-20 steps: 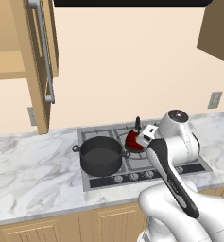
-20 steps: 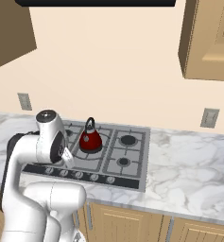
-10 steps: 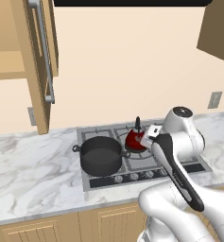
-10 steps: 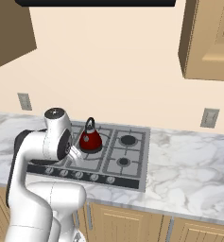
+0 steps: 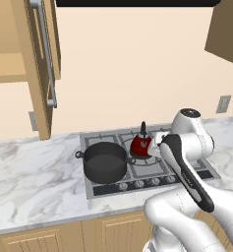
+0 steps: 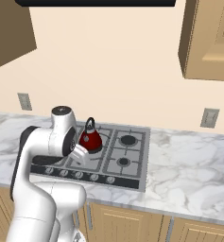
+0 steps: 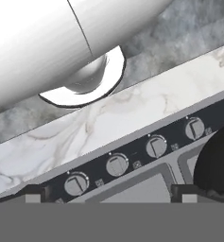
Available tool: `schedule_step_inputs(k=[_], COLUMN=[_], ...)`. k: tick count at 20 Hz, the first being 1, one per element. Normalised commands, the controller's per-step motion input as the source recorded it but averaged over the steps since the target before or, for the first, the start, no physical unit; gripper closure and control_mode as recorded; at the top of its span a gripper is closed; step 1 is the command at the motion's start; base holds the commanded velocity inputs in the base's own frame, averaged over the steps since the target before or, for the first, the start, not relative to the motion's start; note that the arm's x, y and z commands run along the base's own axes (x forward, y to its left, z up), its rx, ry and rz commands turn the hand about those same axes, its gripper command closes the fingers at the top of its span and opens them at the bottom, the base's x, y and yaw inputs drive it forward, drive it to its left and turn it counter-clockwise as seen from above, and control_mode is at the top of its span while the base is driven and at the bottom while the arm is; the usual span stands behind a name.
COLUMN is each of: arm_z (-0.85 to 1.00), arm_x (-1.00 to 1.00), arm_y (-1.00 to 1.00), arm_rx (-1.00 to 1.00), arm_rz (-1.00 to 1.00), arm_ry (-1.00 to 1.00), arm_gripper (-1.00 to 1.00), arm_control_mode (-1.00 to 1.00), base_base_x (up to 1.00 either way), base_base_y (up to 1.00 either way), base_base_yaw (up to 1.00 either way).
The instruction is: Pick the kettle from the cabinet and place it on a stove burner. Then pick the pot from the counter and place it on another stove burner. Finally, turn both burners on.
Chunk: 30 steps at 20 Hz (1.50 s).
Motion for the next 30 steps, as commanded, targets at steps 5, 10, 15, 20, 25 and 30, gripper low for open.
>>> schedule_step_inputs(k=[5, 10, 15, 20, 25, 30], arm_z=[-0.16, -0.28, -0.23, -0.15, -0.16, -0.14], arm_x=[0.0, 0.0, 0.0, 0.01, 0.12, 0.18], arm_y=[0.0, 0.0, 0.0, 0.0, 0.0, 0.0], arm_rx=[-0.01, 0.0, 0.0, 0.0, 0.0, 0.0], arm_rz=[0.07, 0.03, 0.0, 0.01, 0.04, 0.06], arm_ry=[0.01, 0.02, 0.05, 0.04, 0.04, 0.06], arm_gripper=[-1.0, -1.0, -1.0, -1.0, -1.0, -1.0], arm_control_mode=[-1.0, -1.0, -1.0, -1.0, -1.0, -1.0], base_base_x=[0.0, 0.0, 0.0, 0.0, 0.0, 0.0], base_base_y=[0.0, 0.0, 0.0, 0.0, 0.0, 0.0], base_base_yaw=[0.0, 0.0, 0.0, 0.0, 0.0, 0.0])
